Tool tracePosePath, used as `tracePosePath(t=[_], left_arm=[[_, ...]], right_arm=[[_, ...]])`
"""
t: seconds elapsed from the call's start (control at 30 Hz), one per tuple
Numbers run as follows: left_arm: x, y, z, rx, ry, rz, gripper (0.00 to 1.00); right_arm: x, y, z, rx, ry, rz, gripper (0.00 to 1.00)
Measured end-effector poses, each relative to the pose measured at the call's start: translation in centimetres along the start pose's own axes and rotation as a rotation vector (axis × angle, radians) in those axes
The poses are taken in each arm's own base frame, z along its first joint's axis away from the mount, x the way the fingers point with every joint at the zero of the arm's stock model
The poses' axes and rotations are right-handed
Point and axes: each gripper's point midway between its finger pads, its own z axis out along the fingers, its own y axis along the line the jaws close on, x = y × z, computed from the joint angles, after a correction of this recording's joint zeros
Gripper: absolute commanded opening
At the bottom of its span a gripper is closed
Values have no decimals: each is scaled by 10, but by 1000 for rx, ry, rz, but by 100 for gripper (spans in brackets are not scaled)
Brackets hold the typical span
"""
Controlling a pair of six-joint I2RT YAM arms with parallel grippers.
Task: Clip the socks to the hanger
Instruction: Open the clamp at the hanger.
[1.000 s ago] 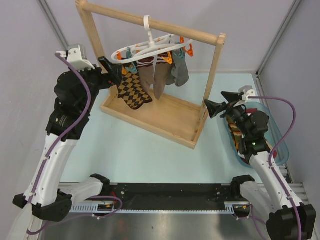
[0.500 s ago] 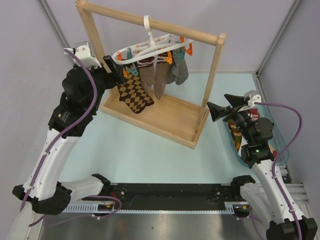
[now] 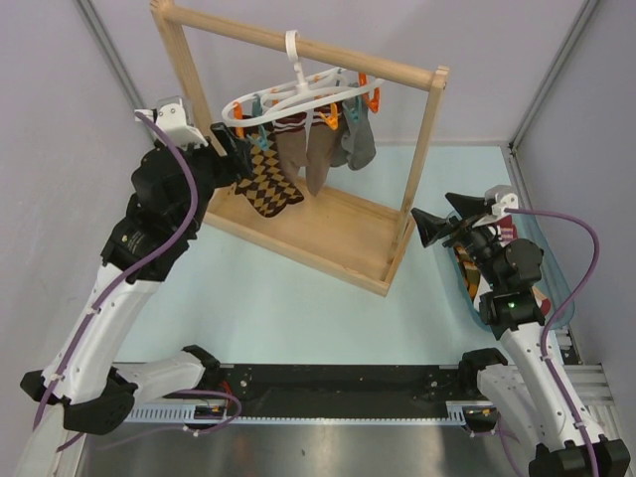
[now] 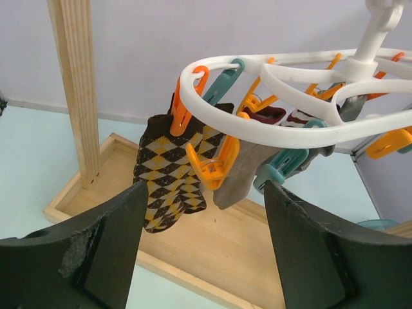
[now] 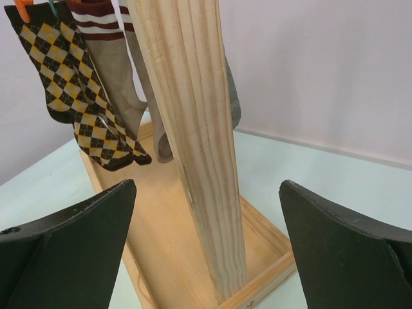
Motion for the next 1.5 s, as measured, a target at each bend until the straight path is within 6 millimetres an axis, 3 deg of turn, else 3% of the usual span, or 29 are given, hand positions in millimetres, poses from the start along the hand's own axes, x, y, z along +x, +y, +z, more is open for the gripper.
tracePosePath(t=[0.53,0.83,1.5], left_arm=[[5,-5,16,-12,-2,-3,68],[-11,-9,18,-6,-63,-33,64],[-8,-8,25,-24,-79,-40,64]], right_arm=[[0,1,-5,5,4,-1,100],[5,2,-9,8,13,2,100],[0,3,-13,7,-1,-8,100]])
